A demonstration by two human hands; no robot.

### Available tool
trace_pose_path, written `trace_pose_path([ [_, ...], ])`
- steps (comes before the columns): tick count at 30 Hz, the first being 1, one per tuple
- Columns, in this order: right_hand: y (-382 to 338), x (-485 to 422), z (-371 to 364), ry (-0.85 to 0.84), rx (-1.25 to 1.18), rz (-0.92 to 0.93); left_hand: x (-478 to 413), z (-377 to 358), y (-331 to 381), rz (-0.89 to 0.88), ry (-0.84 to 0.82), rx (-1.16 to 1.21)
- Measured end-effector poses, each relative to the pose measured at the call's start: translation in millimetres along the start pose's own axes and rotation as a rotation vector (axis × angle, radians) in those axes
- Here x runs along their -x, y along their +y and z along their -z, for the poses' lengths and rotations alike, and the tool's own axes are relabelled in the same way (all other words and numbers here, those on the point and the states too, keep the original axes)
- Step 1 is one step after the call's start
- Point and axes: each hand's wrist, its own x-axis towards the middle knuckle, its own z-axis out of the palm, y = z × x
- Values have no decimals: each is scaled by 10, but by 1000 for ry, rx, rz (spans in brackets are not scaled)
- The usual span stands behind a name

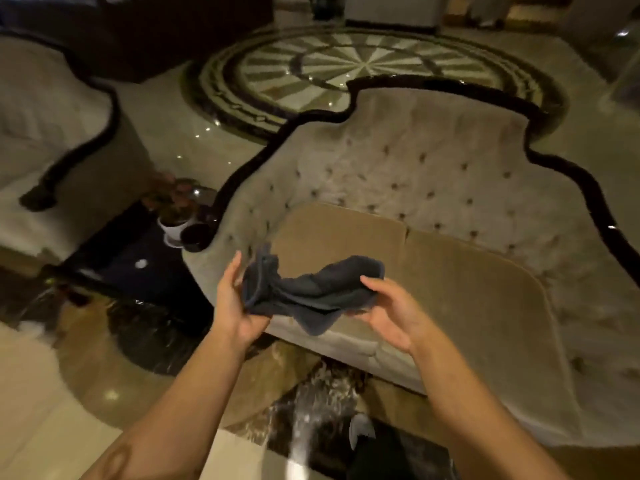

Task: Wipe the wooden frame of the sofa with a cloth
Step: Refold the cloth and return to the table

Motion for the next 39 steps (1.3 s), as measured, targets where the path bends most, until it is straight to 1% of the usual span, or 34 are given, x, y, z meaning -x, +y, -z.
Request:
trace_pose_path([
  [2,105,-305,-388,-27,1,-71,81,383,375,-99,72,11],
  [5,215,-771,-818,-15,-25,-151,91,815,758,-158,115,-21],
  [8,366,-1353,-1300,-22,-44,-261,0,1209,1192,-209,160,-145],
  [9,408,-1542,-1446,-24,-45,-291,-56,1322,1328,-217,206,-178],
  [12,518,-2194,-1856,45,23,-399,-234,1630,1806,-217,445,-252],
  [14,570,-2543,-2034,70,84,-474,-280,1763,2067,-225,544,-295],
  [16,615,-2942,-2371,20,166,-570,-330,1971,2434,-243,610,-334],
  [17,617,-3051,-2481,4,198,-580,-332,2030,2540,-226,612,-383],
  [19,662,-3293,-2816,-102,272,-585,-362,2187,2793,-163,602,-544],
  [21,753,-3506,-3184,-259,339,-549,-470,2290,3025,-75,535,-756],
  [22,801,-3580,-3338,-346,419,-500,-550,2298,3094,-52,496,-898],
  [23,852,-3658,-3498,-439,563,-447,-656,2301,3178,-84,468,-1062],
  [24,916,-3736,-3662,-518,756,-384,-776,2307,3270,-152,439,-1214],
  [25,981,-3833,-3831,-595,946,-318,-926,2339,3372,-234,370,-1306],
  [26,1047,-3933,-3975,-674,1100,-266,-1069,2372,3467,-277,274,-1322],
  [27,1121,-4038,-4093,-748,1214,-227,-1195,2422,3557,-273,192,-1291],
  [28,1197,-4158,-4195,-806,1315,-190,-1306,2485,3660,-249,154,-1277],
  [30,1319,-4419,-4372,-885,1514,-114,-1496,2644,3876,-216,171,-1337],
  [32,1409,-4653,-4515,-880,1635,-105,-1679,2848,4092,-208,206,-1433],
  [34,1506,-4823,-4605,-839,1675,-112,-1844,2991,4236,-211,196,-1502],
  [36,1650,-5019,-4634,-777,1752,-31,-2050,3092,4350,-235,213,-1551],
  [39,1864,-5331,-4617,-637,1846,73,-2327,3262,4491,-334,352,-1676],
])
